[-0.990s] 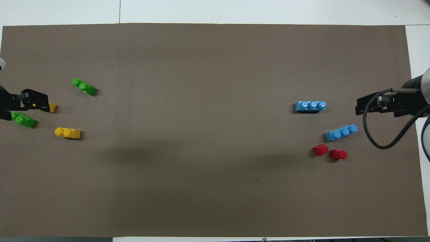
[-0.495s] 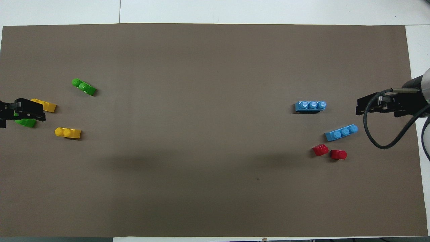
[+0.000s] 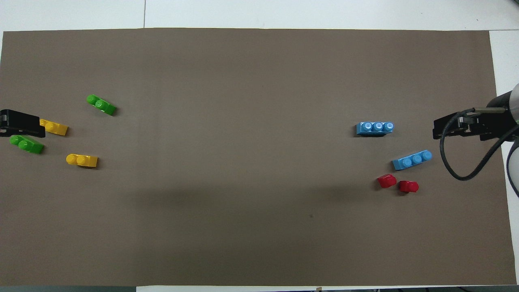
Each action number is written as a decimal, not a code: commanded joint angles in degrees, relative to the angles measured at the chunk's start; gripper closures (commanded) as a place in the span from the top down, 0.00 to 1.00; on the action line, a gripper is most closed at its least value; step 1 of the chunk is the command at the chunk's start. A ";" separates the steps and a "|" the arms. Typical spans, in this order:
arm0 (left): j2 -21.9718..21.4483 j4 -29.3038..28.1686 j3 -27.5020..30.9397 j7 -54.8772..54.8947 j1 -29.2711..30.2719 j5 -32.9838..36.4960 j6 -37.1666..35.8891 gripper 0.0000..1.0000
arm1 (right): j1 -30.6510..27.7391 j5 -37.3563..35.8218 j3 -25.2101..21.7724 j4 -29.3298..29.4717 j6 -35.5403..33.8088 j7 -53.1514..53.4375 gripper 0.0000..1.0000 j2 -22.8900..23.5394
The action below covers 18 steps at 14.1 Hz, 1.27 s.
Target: Remove green block with left arm and hold with right
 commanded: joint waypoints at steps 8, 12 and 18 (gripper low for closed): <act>-0.31 -1.26 -4.82 2.64 4.00 -0.74 1.13 1.00 | -0.72 -1.02 0.36 -1.17 0.86 -1.11 1.00 -0.65; -0.23 -1.17 -4.47 2.56 3.30 -0.74 0.86 1.00 | -0.72 -1.02 0.36 -1.17 0.86 -1.20 1.00 -0.65; -0.84 -1.44 -4.91 2.56 4.00 -0.74 0.86 1.00 | -0.63 -1.02 0.27 -1.17 0.77 -3.65 1.00 -0.65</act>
